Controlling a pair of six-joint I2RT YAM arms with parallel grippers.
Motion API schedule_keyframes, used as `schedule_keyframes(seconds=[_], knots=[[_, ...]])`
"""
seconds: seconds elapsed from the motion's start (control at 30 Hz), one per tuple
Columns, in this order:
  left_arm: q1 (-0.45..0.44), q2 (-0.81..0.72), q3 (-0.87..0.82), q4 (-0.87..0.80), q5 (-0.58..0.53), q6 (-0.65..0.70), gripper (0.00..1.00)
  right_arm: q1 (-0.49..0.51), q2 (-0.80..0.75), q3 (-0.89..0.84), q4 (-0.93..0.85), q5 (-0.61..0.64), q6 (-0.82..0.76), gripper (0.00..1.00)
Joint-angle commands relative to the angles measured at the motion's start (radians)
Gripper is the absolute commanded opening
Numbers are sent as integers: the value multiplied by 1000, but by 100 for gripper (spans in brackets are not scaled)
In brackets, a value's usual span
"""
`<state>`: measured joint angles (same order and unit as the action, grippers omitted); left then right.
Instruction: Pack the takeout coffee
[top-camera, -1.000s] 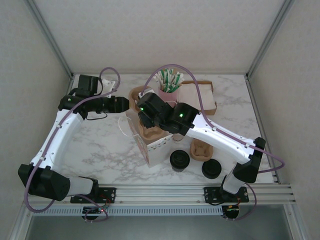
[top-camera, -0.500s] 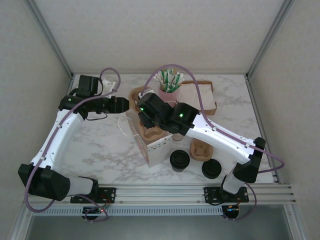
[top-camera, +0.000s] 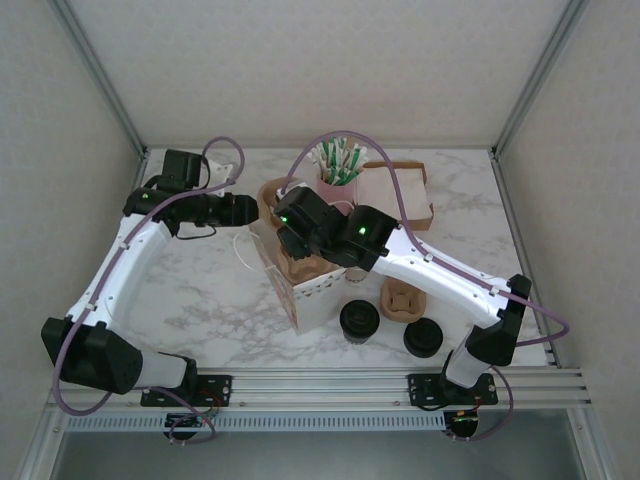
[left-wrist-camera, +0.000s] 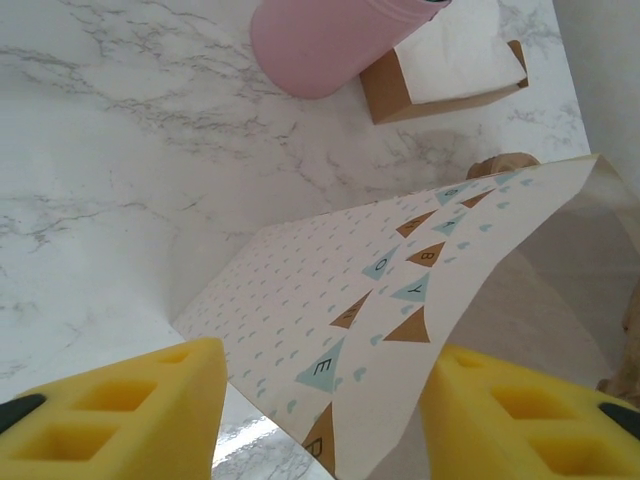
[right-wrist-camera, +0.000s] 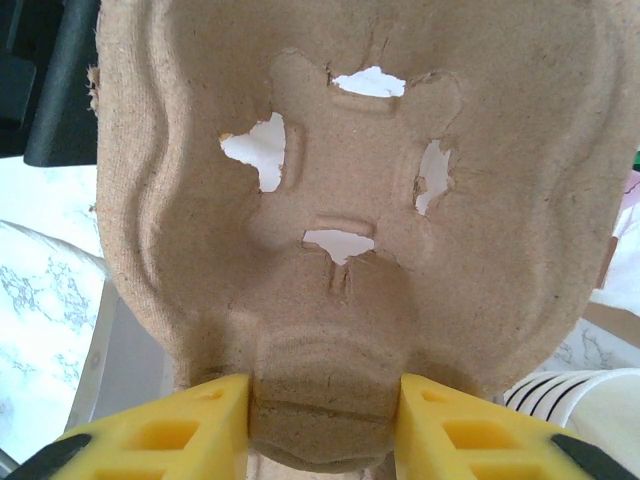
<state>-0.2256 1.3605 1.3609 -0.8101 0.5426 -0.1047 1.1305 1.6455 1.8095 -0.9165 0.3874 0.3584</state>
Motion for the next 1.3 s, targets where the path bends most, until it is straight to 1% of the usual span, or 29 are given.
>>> schedule_keyframes(seconds=[0.0,0.1,0.2,0.27,0.43,0.63,0.9,1.1,1.27], knots=[[-6,-3,15,22,-26,-22,55,12,3,-9,-25,-22,-11,39],[-7,-4,12,35,-7,-36,56,11,9,-10,-31,-34,-17,39],[-6,-1,12,37,26,-39,59,12,21,-4,-45,-43,-23,39],[-6,-3,12,39,23,-39,61,11,32,4,-57,-50,-25,39],[-7,-11,22,28,-24,-41,63,11,67,37,-103,-56,-23,39],[-5,-40,24,34,-106,-49,75,12,100,63,-139,-55,-20,38],[-4,-92,27,43,-223,-53,83,12,109,79,-165,-45,-9,38],[-4,-140,22,68,-251,-62,88,13,122,100,-204,-46,3,38],[-5,-158,4,76,-270,-62,89,12,163,136,-251,-53,7,38]])
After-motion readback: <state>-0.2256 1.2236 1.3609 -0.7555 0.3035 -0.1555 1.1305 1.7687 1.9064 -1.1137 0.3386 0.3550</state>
